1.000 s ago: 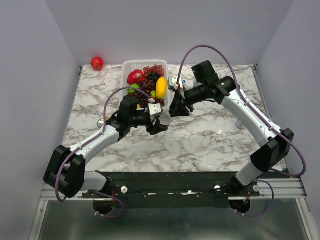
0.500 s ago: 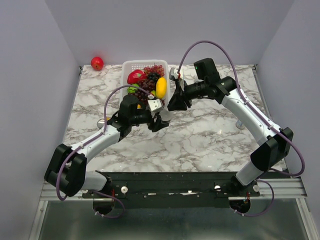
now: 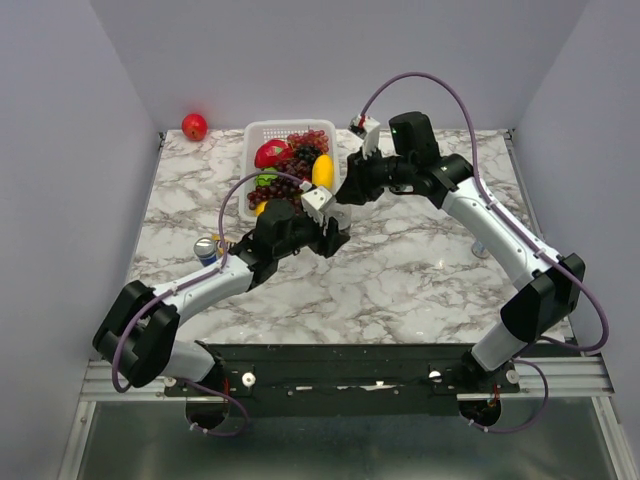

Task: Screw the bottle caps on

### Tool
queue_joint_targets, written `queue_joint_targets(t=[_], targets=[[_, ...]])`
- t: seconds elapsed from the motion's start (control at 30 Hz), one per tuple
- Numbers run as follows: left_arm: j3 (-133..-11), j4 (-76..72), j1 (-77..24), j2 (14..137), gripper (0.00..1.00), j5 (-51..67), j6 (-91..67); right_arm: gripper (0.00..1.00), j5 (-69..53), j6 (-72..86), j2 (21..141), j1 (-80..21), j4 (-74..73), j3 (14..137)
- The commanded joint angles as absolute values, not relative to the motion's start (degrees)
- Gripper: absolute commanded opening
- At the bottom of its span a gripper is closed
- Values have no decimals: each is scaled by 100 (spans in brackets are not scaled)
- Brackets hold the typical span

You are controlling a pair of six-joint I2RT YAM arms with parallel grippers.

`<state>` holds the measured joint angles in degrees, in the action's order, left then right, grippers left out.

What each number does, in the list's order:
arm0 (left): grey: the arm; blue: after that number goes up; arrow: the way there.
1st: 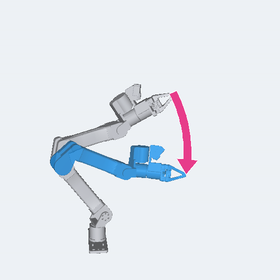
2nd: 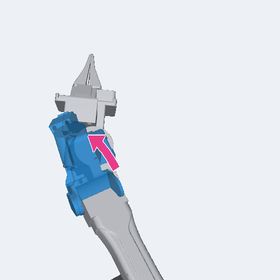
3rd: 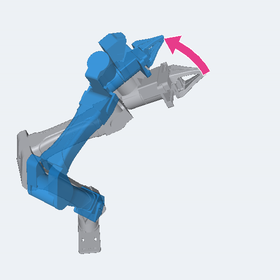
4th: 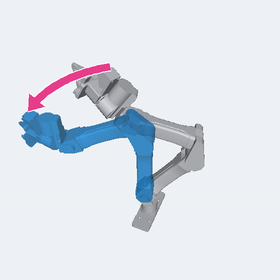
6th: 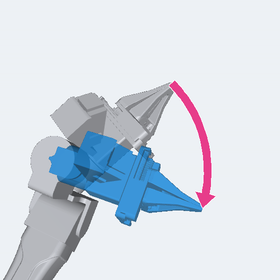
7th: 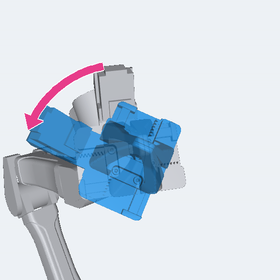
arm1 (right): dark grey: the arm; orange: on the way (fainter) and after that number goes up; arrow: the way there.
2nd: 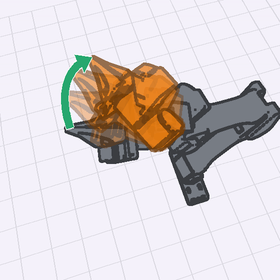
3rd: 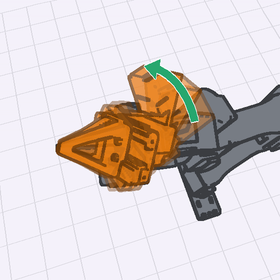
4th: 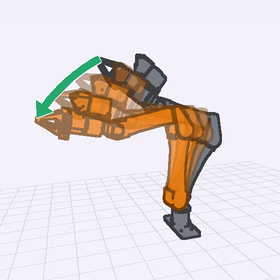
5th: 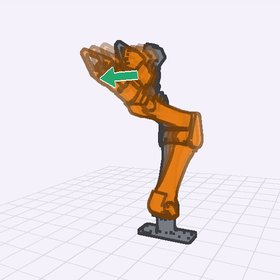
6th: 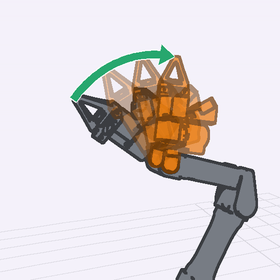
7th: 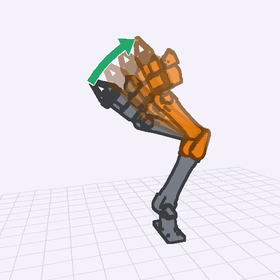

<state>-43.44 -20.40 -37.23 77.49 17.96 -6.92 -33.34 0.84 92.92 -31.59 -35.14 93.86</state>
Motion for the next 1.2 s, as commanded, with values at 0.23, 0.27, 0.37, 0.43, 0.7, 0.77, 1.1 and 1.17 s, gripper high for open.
queue_joint_targets(t=[0.23, 0.27, 0.37, 0.43, 0.7, 0.77, 1.1, 1.17], targets=[[-4675, -3479, -3744, 8129, 0, 2460, -2092, 1, -1434, 931, 9536, -3278, -3718, 9387], [-4667, -3594, -3744, 8147, 0, 2609, -2074, 0, -1346, 940, 9562, -3278, -3744, 9404], [-4711, -3709, -3753, 8183, 0, 2830, -1934, 0, -1081, 1019, 9589, -3278, -3753, 9387], [-4763, -3455, -3753, 8148, 0, 2769, -1732, 1, -1028, 976, 9571, -3270, -3762, 9369], [-4685, -1806, -3718, 7761, 99, 2400, -714, 0, -1098, 2, 9106, -3164, -3709, 9177], [-4571, -1469, -3683, 7577, 99, 2391, -302, 0, -1221, -350, 8800, -3024, -3665, 9001], [-4464, -116, -3340, 7268, 99, 2487, 430, 0, -1653, -1011, 7192, -2260, -2639, 7200], [-4623, -27, -3296, 7356, 99, 2487, 413, 0, -1556, -1081, 7041, -2031, -1825, 6630]])
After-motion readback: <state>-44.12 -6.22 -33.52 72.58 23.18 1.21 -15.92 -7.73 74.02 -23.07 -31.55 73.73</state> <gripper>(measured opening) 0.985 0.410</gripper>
